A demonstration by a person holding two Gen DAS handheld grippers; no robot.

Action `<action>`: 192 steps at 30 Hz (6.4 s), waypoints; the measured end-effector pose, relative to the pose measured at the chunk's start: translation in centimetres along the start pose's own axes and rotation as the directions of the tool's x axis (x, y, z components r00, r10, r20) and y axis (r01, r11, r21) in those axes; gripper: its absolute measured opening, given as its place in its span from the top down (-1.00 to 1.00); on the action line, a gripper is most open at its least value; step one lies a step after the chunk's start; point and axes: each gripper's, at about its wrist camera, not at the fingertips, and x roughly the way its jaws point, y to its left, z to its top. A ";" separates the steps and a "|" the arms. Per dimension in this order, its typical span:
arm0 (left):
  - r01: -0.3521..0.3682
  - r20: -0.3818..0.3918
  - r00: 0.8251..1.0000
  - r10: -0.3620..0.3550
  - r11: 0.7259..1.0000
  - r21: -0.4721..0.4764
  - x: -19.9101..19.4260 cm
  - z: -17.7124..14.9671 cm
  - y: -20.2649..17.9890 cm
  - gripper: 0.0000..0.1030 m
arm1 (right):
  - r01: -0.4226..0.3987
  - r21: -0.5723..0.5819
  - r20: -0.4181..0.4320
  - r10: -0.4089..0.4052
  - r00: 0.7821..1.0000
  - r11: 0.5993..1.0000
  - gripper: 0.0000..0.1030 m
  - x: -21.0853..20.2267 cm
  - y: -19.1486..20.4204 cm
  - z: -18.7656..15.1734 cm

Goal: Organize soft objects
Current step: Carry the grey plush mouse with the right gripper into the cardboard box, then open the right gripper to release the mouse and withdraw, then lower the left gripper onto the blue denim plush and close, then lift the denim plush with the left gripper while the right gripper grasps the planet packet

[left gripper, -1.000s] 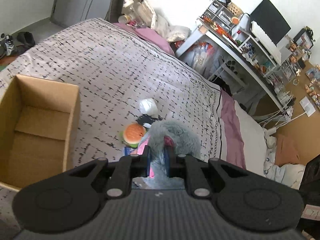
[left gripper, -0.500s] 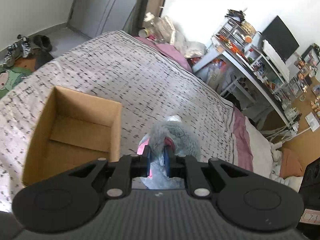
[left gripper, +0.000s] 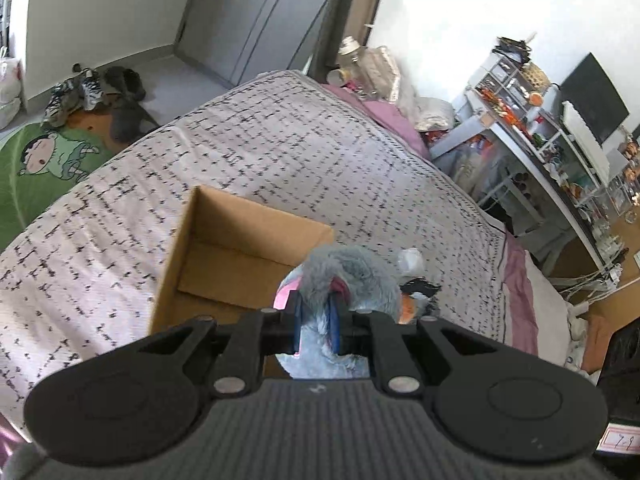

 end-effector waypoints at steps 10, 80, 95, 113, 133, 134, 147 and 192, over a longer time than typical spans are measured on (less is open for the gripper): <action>-0.061 -0.048 0.997 0.060 0.998 -0.027 1.3 0.1 3.5 0.74 | -0.006 0.009 -0.079 0.007 0.997 1.000 0.63 3.9 1.0 -1.2; -0.155 -0.135 0.975 0.178 0.974 0.162 6.3 -9.8 -14.2 -0.45 | 0.125 0.150 0.055 -0.135 0.989 0.981 -1.00 -11.0 -18.9 -1.0; -0.169 -0.223 0.952 0.208 0.969 0.182 12.8 -11.0 -14.2 -0.45 | 0.036 0.227 0.008 -0.039 0.999 0.973 -0.84 -7.4 -22.0 0.2; -0.180 -0.312 0.920 0.237 0.963 0.201 17.3 -11.1 -12.2 0.30 | 0.038 0.345 -0.113 0.001 0.994 0.938 -0.34 -1.1 -24.3 1.0; -0.197 -0.288 0.920 0.265 0.950 0.244 19.5 -9.5 -11.4 0.31 | 0.091 0.373 -0.165 -0.030 0.986 0.923 -0.21 4.1 -24.2 1.3; -0.194 -0.290 0.921 0.262 0.950 0.243 19.5 -9.5 -11.4 0.31 | 0.096 0.359 -0.164 -0.039 0.986 0.928 -0.02 4.2 -24.0 1.4; -0.155 -0.283 0.933 0.222 0.958 0.240 18.3 -9.5 -12.0 0.40 | 0.083 0.319 -0.091 -0.057 0.994 0.944 0.56 1.3 -23.7 1.2; -0.098 -0.047 0.993 0.111 0.970 0.223 5.1 -3.9 -11.4 0.84 | 0.042 0.123 0.143 -0.060 0.988 0.991 0.58 -6.4 -13.5 2.1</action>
